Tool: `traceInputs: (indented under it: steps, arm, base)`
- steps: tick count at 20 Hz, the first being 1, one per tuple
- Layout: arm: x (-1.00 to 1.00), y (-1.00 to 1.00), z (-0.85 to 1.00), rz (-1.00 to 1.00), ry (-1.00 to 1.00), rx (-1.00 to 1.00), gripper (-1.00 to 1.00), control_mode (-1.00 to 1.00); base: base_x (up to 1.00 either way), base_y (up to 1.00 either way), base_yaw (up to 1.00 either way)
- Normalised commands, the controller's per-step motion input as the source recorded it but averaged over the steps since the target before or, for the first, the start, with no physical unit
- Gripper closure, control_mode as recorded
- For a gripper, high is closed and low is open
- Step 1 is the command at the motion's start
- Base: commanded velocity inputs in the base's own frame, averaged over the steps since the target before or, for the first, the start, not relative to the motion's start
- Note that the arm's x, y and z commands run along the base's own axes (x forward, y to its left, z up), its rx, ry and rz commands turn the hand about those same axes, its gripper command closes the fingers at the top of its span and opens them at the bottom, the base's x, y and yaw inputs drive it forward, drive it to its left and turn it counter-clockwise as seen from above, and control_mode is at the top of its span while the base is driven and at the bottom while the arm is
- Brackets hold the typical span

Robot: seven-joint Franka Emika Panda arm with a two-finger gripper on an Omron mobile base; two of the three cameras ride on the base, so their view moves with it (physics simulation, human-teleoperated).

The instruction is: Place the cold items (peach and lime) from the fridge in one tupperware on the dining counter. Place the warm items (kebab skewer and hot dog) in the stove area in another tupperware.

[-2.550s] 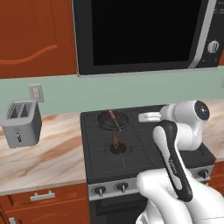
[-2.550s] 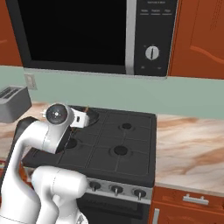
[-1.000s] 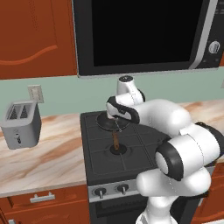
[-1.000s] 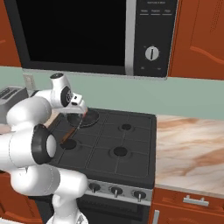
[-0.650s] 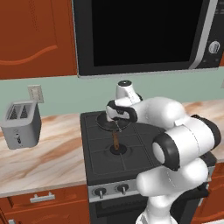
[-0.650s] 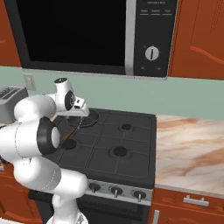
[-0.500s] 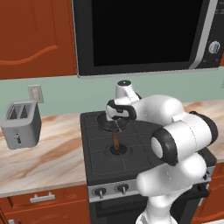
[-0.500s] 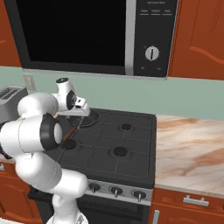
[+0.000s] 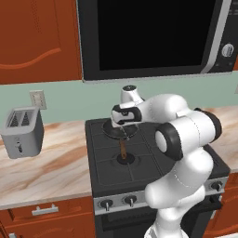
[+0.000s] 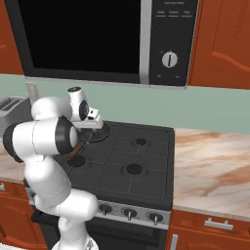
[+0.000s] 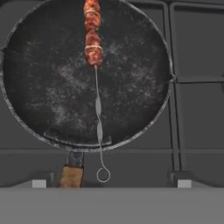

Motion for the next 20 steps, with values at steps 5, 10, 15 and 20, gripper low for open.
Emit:
traceInputs:
  steps: [5,10,15,20]
  arm:
    - [0.18,0.00,-0.18,0.00,0.00,0.00,-1.00,-1.00]
    - [0.16,0.00,-0.19,0.00,0.00,0.00,-1.00,-1.00]
    - [0.12,0.00,-0.16,0.00,0.00,0.00,-1.00,-1.00]
    - [0.10,0.01,-0.17,0.00,0.00,0.00,-1.00,-1.00]
  base:
    - [0.00,0.00,0.00]
    - [0.00,0.00,0.00]
    - [0.00,0.00,0.00]
    - [0.00,0.00,0.00]
